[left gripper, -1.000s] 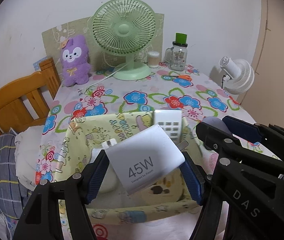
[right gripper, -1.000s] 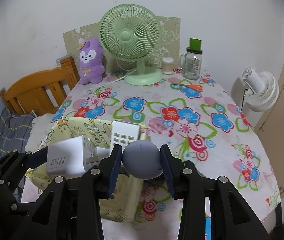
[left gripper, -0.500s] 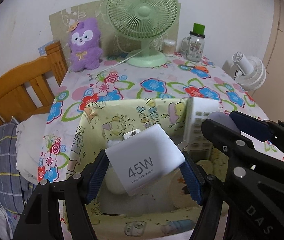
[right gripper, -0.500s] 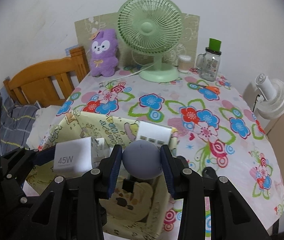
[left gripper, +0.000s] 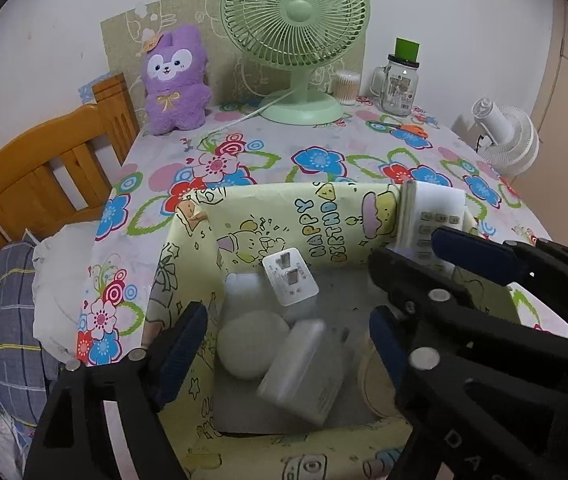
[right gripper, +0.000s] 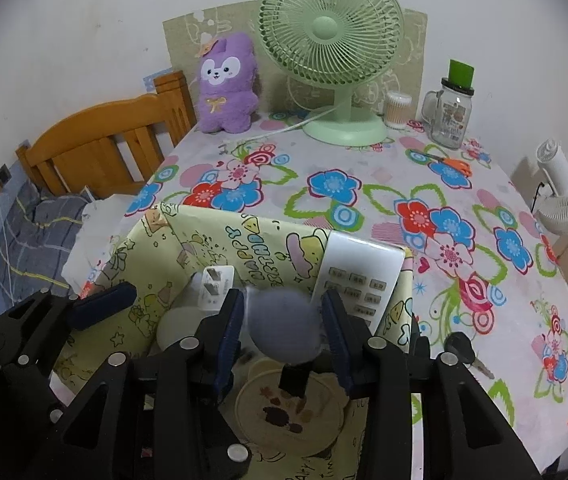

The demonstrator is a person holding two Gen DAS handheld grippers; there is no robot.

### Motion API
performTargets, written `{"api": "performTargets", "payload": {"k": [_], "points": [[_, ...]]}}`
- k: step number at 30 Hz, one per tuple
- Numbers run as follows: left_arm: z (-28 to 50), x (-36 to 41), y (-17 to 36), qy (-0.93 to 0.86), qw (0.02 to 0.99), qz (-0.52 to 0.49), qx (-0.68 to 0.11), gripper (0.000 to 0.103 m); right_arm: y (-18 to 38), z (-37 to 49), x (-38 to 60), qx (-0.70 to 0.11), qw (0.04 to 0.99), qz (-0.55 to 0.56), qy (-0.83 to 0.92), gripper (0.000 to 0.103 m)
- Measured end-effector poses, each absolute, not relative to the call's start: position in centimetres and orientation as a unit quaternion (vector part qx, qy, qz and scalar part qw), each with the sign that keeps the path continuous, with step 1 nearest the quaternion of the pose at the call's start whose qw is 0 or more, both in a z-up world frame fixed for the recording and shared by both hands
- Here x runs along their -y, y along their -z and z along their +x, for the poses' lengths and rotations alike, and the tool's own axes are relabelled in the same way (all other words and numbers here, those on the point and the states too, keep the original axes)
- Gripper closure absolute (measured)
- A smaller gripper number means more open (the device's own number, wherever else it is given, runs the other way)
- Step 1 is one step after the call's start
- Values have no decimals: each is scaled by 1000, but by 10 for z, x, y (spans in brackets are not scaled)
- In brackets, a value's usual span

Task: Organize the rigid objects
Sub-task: 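Release the charger into the box with the left tool while the right tool releases the puck, then move both tools open toward the black round holder and black car key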

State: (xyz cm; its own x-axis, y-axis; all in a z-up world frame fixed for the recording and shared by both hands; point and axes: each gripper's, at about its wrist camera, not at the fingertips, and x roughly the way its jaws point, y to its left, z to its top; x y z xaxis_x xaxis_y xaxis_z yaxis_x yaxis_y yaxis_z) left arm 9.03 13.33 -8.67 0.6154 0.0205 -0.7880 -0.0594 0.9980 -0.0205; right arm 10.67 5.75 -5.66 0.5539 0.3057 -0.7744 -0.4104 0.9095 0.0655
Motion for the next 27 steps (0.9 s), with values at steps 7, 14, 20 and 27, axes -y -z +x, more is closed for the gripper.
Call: {"api": "performTargets", "payload": {"k": [7,14,20,27], "points": [[79,-125,70,-25,911,-26,-411,7,39,96,-47,-395,893,-61,-206,20],[70,-100,54,-12,921,-23,-389,3,25,87,-20,-379,902,-48,-202,15],[66,-76,44,0,925,-26,-379,3,13,81,6,-372,907,-52,-189,15],[63,-49,36,13,929,-35,-369,3,2,78,36,-369,910,-61,-178,15]]}}
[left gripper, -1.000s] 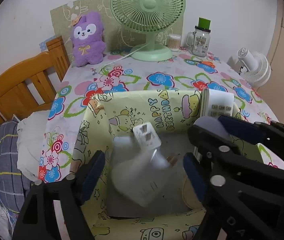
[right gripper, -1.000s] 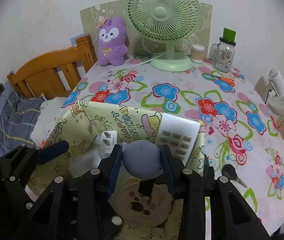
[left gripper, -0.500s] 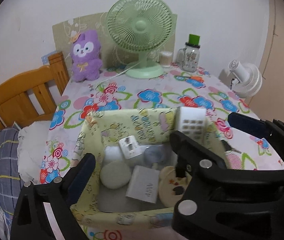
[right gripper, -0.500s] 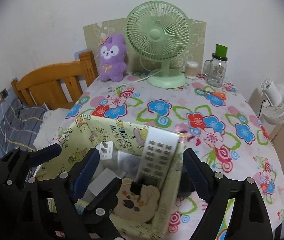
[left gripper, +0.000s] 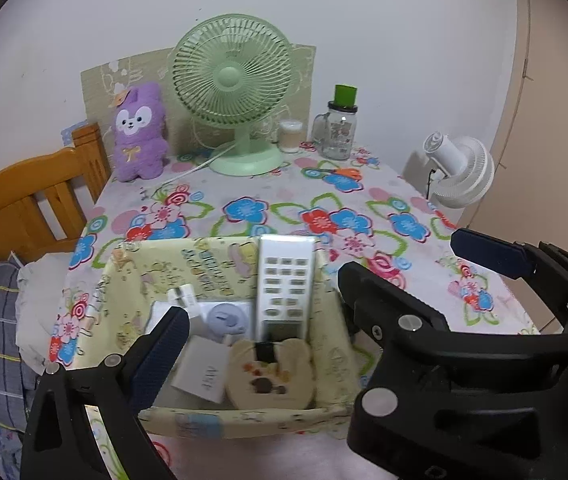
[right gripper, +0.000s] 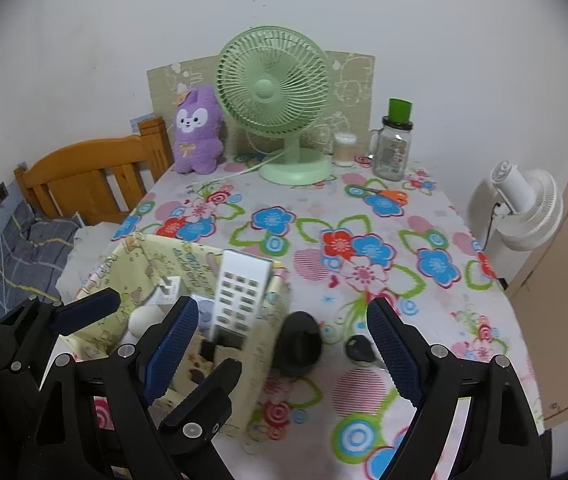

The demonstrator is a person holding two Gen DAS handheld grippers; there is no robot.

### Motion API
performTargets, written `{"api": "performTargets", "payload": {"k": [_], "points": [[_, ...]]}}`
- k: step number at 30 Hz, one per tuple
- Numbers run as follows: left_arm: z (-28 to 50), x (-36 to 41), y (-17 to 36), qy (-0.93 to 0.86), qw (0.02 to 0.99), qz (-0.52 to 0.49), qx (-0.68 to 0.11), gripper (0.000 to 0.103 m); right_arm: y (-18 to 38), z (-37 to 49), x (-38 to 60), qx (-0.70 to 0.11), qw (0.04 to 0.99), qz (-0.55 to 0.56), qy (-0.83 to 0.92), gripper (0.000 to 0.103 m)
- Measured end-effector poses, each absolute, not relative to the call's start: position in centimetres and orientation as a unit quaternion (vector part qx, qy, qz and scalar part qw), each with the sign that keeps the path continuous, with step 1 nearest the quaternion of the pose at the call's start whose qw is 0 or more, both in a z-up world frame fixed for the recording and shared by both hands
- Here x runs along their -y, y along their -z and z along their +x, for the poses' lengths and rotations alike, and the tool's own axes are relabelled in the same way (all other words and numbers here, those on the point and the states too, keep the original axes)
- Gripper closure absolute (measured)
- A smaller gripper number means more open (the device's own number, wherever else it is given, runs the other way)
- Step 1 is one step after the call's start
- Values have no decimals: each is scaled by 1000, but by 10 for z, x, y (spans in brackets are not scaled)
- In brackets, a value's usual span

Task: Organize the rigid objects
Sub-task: 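Move both tools open toward the black round holder and black car key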

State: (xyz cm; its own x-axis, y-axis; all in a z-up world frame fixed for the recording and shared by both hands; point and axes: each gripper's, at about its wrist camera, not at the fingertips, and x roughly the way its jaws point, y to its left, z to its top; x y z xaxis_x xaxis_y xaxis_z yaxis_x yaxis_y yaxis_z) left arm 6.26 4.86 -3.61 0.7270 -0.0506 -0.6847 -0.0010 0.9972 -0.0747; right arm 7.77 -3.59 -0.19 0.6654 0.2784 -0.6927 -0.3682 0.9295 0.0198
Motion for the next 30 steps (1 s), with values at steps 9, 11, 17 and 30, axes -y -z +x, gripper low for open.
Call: {"api": "performTargets", "payload": {"k": [9,11,17,30], "points": [[64,-26,30,20,930,-37,-365,3,-4,79,66,-372,911,-59,-167,15],[65,-23,29,14,931,-39,-363,3,-7,78,73,-369,913,-57,-165,15],[65,1,31,18,931,-25,-364,5,-7,76,92,-361,916,-61,-165,15],[75,53,49,23,921,-27,-387,13,11,82,138,-366,914,-74,-157,15]]}}
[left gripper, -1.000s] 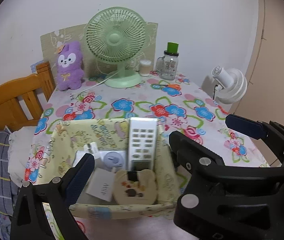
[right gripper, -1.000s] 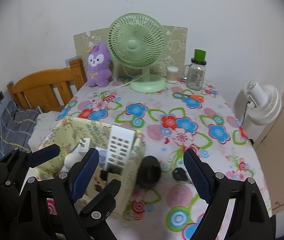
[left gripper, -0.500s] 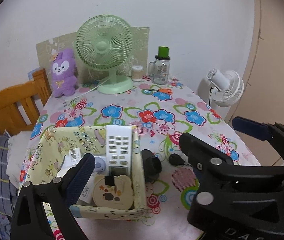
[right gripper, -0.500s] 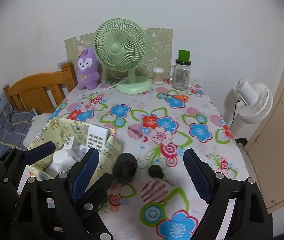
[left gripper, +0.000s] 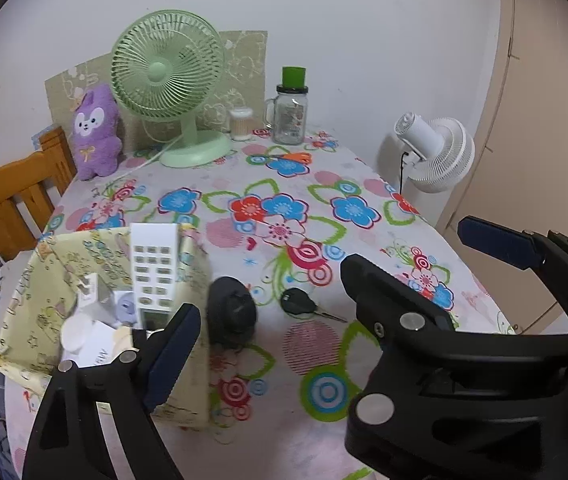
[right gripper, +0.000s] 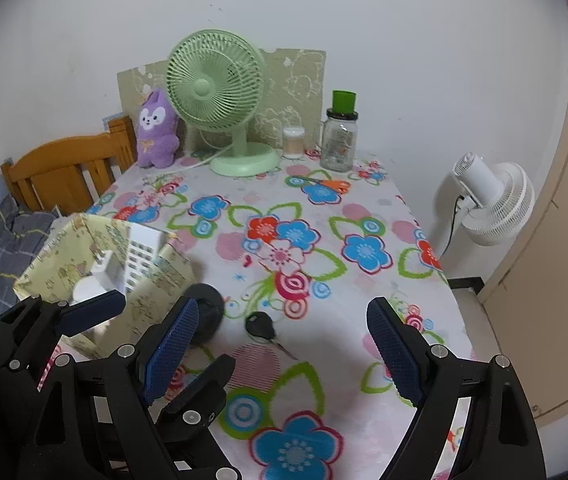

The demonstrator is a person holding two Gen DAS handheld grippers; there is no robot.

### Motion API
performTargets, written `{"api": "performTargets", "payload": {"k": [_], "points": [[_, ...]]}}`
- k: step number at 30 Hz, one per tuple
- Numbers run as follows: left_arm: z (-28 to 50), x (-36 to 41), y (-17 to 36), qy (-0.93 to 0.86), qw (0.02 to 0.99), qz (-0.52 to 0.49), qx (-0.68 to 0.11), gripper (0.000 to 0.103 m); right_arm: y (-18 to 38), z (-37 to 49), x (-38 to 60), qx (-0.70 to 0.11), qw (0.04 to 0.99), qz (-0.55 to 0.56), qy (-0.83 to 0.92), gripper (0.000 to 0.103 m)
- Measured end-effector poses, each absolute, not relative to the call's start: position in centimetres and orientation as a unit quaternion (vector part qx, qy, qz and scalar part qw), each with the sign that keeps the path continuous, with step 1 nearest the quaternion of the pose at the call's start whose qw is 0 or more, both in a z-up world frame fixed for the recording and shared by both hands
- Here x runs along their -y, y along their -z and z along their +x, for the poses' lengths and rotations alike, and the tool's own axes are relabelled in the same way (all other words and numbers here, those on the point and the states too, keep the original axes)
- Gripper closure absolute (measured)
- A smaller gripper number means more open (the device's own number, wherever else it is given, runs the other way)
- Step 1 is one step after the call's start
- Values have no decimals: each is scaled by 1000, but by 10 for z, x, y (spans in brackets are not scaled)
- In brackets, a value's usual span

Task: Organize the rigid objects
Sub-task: 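Move both tools open toward the black round holder and black car key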

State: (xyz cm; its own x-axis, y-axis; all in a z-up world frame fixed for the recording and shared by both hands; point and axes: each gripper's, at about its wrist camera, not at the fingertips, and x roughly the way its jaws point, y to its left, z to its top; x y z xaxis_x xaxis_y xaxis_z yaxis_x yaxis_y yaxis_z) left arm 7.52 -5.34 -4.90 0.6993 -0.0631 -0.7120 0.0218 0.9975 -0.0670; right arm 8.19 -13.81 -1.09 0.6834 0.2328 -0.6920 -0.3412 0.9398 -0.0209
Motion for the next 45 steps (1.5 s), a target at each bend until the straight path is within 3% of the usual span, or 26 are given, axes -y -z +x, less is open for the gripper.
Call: {"api": "performTargets", "payload": {"k": [37,45], "points": [[111,70,126,-7,900,-12,-435,17,99,121,152,-426,889,-62,-157,15],[115,53,136,-23,901,-1,-433,17,110,129,133,-434,882,-71,-167,23]]}}
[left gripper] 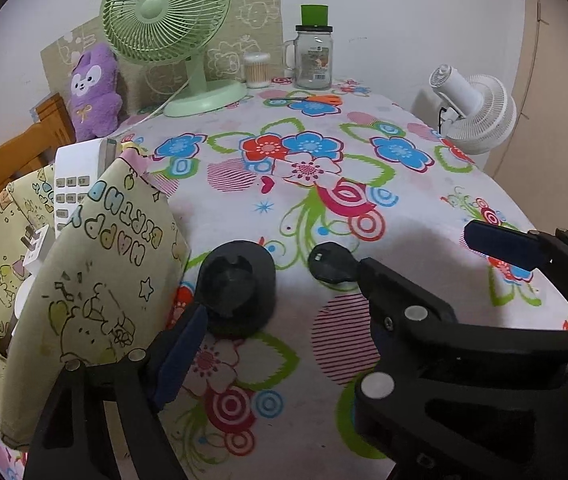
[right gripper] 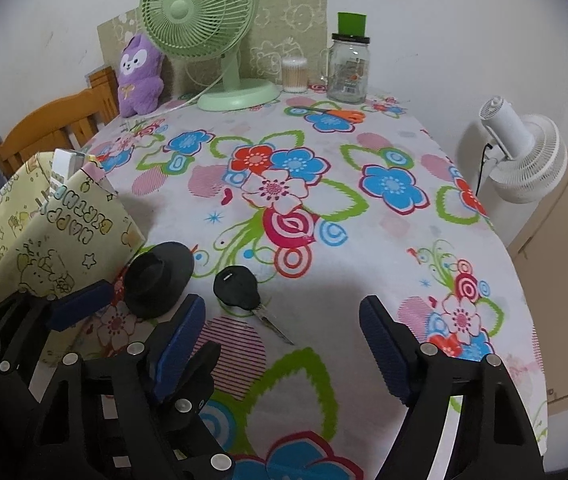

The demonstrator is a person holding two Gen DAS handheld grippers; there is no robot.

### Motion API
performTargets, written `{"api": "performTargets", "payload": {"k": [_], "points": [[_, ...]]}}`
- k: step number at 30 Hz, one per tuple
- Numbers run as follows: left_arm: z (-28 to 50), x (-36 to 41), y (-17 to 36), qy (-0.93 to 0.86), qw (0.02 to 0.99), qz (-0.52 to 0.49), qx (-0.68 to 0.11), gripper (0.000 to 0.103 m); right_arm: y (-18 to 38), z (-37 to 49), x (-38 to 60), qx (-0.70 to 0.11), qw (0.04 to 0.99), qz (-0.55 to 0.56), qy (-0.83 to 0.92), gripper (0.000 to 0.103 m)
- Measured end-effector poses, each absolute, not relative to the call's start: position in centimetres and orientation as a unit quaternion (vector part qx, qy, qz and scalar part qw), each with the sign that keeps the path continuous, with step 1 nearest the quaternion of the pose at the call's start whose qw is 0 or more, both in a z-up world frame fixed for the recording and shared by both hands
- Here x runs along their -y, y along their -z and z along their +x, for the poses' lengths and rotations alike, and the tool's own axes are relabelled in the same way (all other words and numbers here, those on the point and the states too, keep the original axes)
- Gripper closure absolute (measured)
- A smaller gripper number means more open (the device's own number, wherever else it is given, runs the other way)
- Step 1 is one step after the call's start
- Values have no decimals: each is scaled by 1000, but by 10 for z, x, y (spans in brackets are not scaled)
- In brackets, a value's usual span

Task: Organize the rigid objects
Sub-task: 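Move both tools open toward the black round holder and black car key, then grasp the black round holder with the left tool while the right tool reaches for the car key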

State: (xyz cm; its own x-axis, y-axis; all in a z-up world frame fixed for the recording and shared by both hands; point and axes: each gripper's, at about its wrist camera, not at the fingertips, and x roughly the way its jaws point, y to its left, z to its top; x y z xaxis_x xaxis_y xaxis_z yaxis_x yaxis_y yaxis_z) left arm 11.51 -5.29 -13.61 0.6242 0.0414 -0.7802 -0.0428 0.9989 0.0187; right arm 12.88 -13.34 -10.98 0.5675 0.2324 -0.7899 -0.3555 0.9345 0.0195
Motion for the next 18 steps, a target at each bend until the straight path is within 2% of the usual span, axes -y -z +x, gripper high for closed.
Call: {"api": "performTargets", "payload": {"k": [6,18], "points": [[121,48,146,-11,897,-7,-442,17,121,137,127,-450,875,-77,-161,32],[134,41,154,-15,897,-18,-442,15,131,152,120,-460,869,-81,-161,36]]}}
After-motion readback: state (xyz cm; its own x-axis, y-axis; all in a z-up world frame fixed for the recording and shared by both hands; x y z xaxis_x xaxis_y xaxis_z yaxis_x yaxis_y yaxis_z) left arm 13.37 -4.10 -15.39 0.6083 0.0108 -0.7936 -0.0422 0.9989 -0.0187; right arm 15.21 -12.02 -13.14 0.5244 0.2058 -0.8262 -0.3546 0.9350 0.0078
